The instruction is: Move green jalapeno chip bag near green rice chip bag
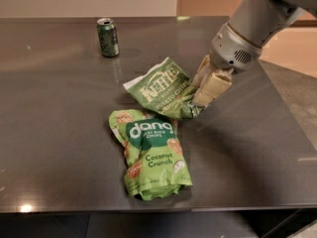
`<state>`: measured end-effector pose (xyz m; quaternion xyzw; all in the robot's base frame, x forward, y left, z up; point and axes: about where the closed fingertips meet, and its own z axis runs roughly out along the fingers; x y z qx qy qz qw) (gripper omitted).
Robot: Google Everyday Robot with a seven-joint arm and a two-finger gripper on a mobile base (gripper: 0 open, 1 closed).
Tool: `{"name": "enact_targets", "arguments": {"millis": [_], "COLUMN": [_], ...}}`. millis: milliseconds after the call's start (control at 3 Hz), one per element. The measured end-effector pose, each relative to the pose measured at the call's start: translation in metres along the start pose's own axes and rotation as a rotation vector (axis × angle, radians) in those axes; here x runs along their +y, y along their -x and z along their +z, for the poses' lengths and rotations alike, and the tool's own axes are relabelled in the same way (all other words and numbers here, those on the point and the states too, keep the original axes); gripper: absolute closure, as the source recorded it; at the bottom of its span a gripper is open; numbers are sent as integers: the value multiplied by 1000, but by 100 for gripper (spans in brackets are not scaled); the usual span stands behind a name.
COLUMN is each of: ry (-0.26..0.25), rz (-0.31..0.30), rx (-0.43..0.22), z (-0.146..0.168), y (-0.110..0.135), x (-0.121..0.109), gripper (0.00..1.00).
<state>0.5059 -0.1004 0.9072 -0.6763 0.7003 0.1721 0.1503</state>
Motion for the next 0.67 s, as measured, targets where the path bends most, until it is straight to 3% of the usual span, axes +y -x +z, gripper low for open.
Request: {"name": "enact_targets", "arguments": {"millis": [333, 667], "ry": [-8, -16], "rz": [-2, -4], "rx": [-4, -8], "z": [1, 2], "y": [2, 4], "x": [-2, -4], "gripper": [13, 0]}}
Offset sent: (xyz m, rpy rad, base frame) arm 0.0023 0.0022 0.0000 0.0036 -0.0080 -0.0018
